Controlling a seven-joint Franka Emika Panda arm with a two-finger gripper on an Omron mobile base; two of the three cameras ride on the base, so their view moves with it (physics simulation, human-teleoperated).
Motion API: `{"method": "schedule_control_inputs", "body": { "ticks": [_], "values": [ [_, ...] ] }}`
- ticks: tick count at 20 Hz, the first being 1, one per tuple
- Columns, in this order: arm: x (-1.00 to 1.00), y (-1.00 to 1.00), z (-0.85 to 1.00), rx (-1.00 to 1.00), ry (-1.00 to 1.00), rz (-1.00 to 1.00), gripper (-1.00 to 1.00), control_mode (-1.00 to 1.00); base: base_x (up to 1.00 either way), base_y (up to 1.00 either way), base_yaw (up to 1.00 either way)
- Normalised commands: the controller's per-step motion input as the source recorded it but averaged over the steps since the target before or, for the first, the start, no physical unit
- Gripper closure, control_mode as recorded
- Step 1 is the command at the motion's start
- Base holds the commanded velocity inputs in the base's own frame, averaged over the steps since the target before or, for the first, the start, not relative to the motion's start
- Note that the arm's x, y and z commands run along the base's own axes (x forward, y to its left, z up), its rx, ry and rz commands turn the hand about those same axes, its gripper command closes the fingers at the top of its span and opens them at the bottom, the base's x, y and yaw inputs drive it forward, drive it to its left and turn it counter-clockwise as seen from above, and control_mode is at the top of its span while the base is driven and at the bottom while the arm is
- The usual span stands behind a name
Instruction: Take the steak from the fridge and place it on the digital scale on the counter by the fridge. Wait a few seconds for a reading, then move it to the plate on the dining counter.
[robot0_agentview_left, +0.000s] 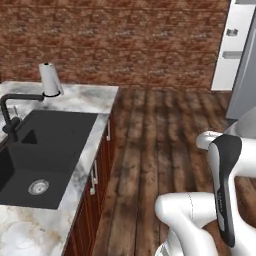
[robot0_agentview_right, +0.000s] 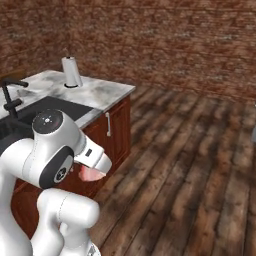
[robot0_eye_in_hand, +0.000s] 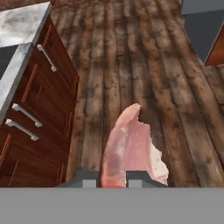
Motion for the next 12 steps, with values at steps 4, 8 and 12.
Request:
{"method": "schedule_control_inputs", "body": {
  "ticks": [4, 8, 12],
  "values": [
    [0.0, 0.0, 0.0, 0.0, 0.0, 0.0, 1.0, 1.0, -1.0, -0.03, 0.3],
    [0.0, 0.0, 0.0, 0.0, 0.0, 0.0, 1.0, 1.0, -1.0, 0.0, 0.26],
    [0.0, 0.0, 0.0, 0.0, 0.0, 0.0, 1.0, 1.0, -1.0, 0.0, 0.22]
  ]
}}
